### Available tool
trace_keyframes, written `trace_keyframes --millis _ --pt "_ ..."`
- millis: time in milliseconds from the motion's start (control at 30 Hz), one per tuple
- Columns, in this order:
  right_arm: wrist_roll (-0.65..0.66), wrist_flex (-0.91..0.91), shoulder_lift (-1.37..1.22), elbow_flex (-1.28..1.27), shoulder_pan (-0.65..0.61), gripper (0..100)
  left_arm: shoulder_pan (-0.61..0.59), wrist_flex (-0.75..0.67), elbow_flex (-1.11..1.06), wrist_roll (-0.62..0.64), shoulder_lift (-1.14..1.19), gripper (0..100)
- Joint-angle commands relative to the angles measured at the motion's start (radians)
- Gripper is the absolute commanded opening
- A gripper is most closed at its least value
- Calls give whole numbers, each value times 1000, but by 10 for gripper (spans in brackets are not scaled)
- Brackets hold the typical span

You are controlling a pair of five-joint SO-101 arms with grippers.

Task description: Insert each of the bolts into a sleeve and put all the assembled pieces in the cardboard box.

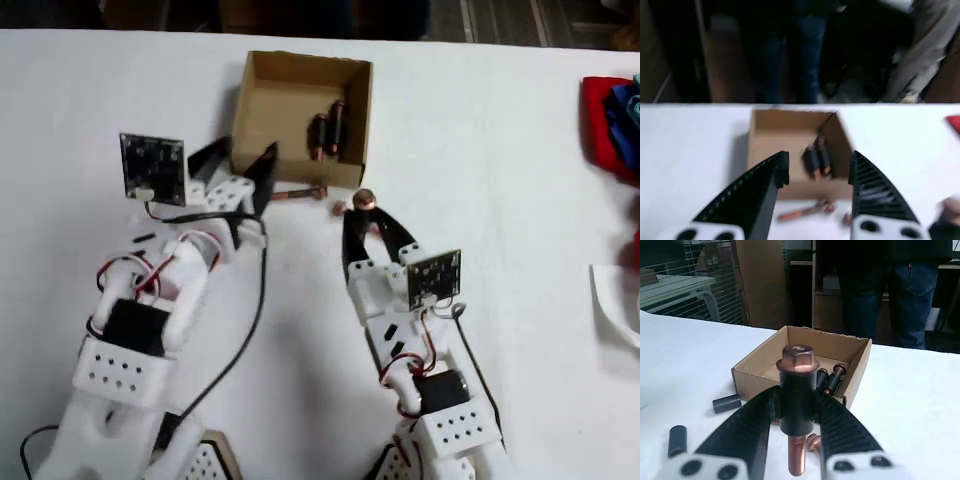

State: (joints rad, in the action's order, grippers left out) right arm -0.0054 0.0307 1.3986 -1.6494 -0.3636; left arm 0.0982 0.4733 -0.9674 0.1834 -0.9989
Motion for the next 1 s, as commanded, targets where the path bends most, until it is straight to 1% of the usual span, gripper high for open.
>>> trace_keyframes --millis 0,67,100,167,267,333,400,467,567,633,700,767,833,967 --pt "-2 28 -42 203 10 20 -157 0 -111 -68 -34 213" --pt "29 30 -153 324 10 20 -250 -17 -165 -183 -46 211" --pt "55 44 -236 388 10 20 -276 -38 -194 -218 -48 211" --pt "92 131 -438 531 12 20 -321 -83 -259 -273 -57 211" --pt "120 254 -786 838 13 20 -327 -180 -337 -322 -63 211" --pt "109 229 -998 1074 7 20 -331 -224 -381 -328 -63 211" --pt "75 120 -1152 1258 7 20 -331 -252 -423 -328 -61 211" --pt "5 -101 -1241 1353 7 20 -331 -278 -467 -328 -61 211" --pt "-184 -470 -1334 1502 12 20 -331 -311 -513 -331 -63 211" --pt "-285 -659 -1399 1653 15 20 -328 -322 -521 -328 -63 211" --pt "-308 -800 -1474 1826 15 20 -327 -322 -522 -328 -63 211" --pt "-307 -905 -1560 1995 8 20 -327 -322 -526 -328 -63 211" --pt "-307 -960 -1661 2151 8 20 -327 -322 -529 -331 -63 211" --pt "-305 -983 -1919 2440 12 20 -327 -318 -529 -333 -61 211"
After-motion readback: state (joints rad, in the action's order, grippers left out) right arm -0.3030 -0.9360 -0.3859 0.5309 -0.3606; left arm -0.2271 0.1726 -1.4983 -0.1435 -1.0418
